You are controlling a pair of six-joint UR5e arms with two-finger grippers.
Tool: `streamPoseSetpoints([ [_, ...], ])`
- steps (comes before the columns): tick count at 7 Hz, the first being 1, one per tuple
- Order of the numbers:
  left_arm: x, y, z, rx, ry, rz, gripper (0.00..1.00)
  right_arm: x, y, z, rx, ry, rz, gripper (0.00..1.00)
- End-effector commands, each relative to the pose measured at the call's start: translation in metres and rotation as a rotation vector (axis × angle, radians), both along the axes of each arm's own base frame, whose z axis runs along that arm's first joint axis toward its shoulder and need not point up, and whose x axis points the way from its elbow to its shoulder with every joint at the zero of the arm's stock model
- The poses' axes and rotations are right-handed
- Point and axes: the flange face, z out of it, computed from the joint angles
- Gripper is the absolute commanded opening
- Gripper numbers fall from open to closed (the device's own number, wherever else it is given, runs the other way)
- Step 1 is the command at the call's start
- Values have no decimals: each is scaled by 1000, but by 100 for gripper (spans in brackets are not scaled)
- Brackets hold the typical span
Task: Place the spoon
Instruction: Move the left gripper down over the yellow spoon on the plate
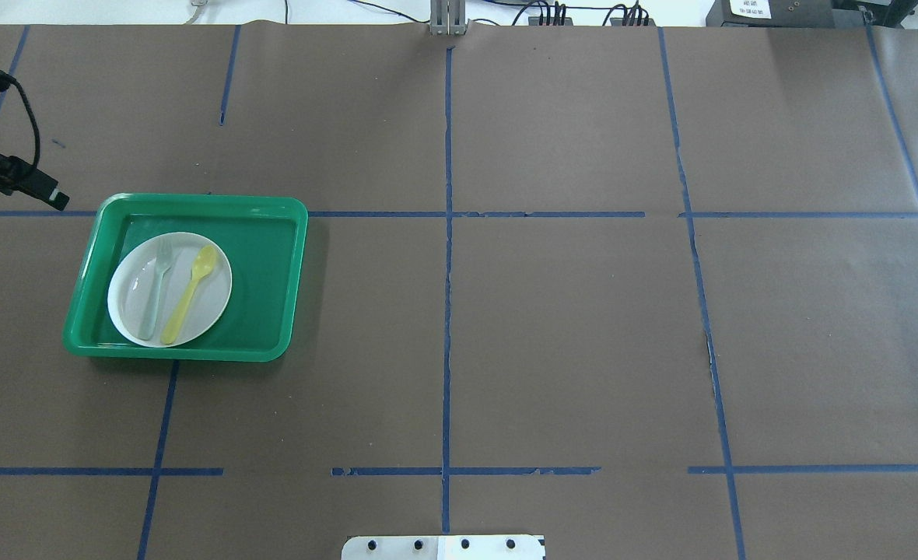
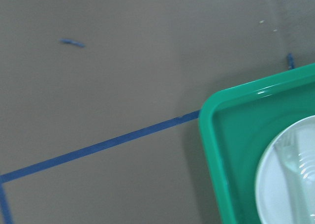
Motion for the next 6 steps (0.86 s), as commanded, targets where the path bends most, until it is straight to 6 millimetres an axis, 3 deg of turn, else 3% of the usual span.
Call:
streamPoseSetpoints([
  [1, 75, 20, -26, 42, -64, 2, 90, 0, 0, 0, 0, 0, 0, 100],
  [3, 115, 36, -36, 15, -49, 36, 85, 0, 0, 0, 0, 0, 0, 100],
  [6, 143, 49, -35, 10, -47, 86, 81, 0, 0, 0, 0, 0, 0, 100],
])
